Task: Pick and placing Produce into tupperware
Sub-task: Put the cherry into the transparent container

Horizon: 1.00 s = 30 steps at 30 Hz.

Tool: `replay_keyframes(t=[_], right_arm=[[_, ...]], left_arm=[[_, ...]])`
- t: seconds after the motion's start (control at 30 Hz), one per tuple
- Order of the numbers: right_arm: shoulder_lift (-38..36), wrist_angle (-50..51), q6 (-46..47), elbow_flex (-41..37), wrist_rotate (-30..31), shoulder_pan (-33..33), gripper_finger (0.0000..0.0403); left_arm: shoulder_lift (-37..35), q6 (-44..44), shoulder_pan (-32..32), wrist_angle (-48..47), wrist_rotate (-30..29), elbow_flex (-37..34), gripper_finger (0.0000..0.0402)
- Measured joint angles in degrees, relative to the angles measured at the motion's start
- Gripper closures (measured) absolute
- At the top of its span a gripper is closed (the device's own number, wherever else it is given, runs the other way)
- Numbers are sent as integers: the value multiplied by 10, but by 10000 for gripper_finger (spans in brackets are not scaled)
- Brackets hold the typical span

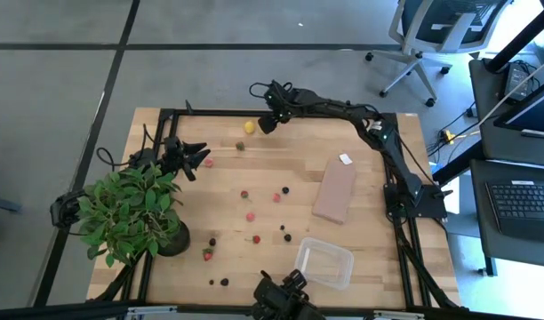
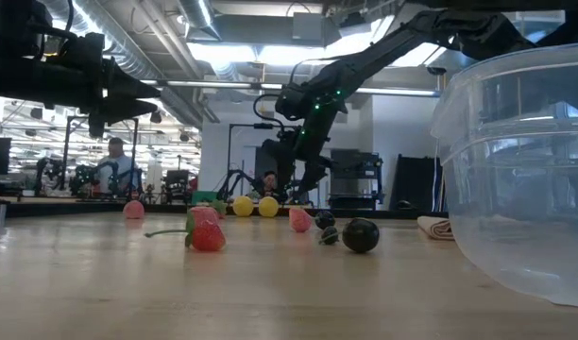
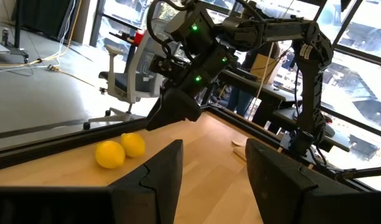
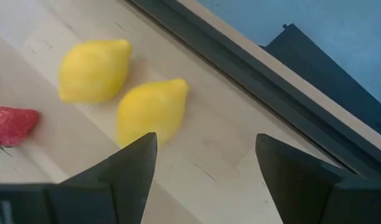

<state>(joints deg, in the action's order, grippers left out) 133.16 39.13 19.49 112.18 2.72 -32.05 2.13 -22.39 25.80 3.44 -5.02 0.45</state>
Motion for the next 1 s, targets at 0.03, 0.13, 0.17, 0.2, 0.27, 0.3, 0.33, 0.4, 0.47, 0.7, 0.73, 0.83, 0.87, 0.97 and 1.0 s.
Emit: replay_keyframes(t=[0.03, 0.13, 0.17, 0.2, 0.27, 0.3, 0.33, 0.4, 0.47, 0.7, 0.73, 0.83, 0.87, 0.97, 1.0], right_arm=[[0, 0, 0, 0, 0, 0, 128], [0, -1, -2, 0, 0, 3, 128], [0, -3, -2, 0, 0, 4, 128], [0, -4, -2, 0, 0, 5, 128], [0, -5, -2, 0, 0, 5, 128], [0, -5, -2, 0, 0, 5, 128], [0, -5, -2, 0, 0, 5, 128], [0, -5, -3, 0, 0, 5, 128], [0, -5, -3, 0, 0, 5, 128], [0, -9, -4, 0, 0, 5, 128], [0, -10, -4, 0, 0, 5, 128], [0, -22, -6, 0, 0, 5, 128], [0, -25, -6, 0, -1, 5, 128], [0, -37, -5, 0, -37, 5, 125], [0, -43, -5, 0, -52, 5, 122]], left_arm=[[0, 0, 0, 0, 0, 0, 237], [0, 0, 0, 0, 0, 0, 237], [0, 0, 0, 0, 0, 0, 237], [0, 0, 0, 0, 0, 0, 237], [0, 0, 0, 0, 0, 0, 237], [0, 0, 0, 0, 0, 0, 237], [0, 0, 0, 0, 0, 0, 237], [0, 0, 0, 0, 0, 0, 237], [0, 0, 0, 0, 0, 0, 237], [0, 0, 0, 0, 0, 0, 237], [0, 0, 0, 0, 0, 0, 237], [0, 0, 0, 0, 0, 0, 237], [0, 0, 0, 0, 0, 0, 237], [0, 0, 0, 0, 0, 0, 237], [0, 0, 0, 0, 0, 0, 237]])
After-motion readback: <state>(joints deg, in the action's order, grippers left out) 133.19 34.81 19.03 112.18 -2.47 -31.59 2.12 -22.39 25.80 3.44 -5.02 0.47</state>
